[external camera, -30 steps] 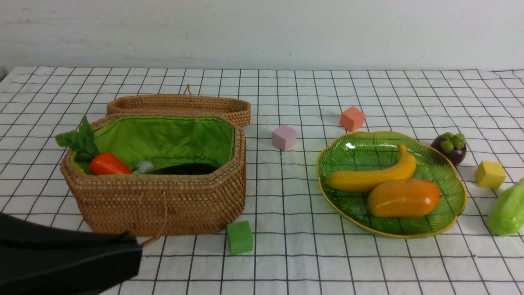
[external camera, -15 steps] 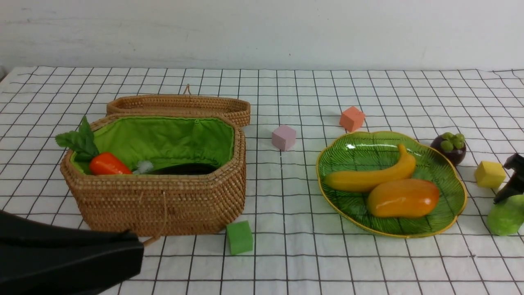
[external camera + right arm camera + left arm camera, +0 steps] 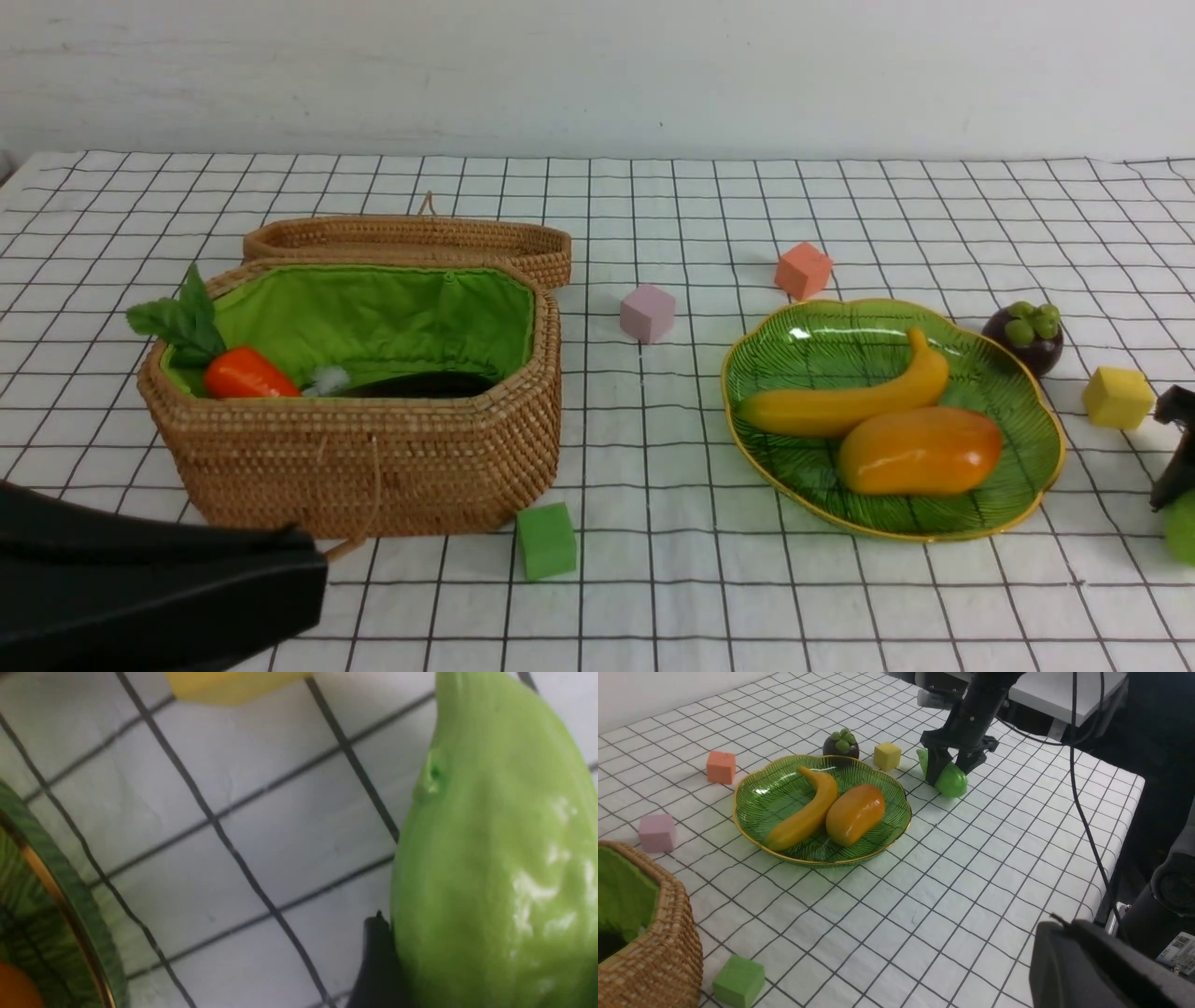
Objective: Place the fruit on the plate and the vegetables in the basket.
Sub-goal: Take a chayote with your right arm and place it on the basket on the left.
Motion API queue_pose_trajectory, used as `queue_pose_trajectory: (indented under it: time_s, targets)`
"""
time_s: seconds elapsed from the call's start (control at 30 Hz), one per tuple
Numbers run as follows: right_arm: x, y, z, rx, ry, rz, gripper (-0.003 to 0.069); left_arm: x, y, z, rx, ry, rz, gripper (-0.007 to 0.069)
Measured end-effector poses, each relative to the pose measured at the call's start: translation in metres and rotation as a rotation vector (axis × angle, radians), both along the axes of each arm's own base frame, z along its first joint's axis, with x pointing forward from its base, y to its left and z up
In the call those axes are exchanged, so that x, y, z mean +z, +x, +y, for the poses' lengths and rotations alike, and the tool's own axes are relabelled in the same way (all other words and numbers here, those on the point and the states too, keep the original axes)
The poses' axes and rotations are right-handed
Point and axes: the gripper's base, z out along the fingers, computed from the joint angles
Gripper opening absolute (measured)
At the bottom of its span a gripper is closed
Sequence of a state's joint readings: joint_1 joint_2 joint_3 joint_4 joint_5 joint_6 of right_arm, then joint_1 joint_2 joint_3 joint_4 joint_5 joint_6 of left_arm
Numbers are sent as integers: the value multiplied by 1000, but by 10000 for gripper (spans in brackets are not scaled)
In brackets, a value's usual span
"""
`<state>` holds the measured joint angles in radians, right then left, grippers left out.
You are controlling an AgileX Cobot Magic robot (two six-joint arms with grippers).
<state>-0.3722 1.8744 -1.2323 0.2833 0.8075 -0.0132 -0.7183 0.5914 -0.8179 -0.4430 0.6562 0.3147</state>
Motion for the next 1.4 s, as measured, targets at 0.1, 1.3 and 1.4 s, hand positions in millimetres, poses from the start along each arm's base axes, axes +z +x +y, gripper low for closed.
queue_pose_trajectory:
  time_s: [0.1,1.3,1.4]
  targets:
    - [33,-13,3,9,-38,-15,461,0,0,0,0,0,0,-8]
    - [135,49,451,1304,191,-936,536,-6,28,33,475,120,-23,-1]
    - [138,49,445,1330,166,-925,653,-6,28,33,476,121,-20,1]
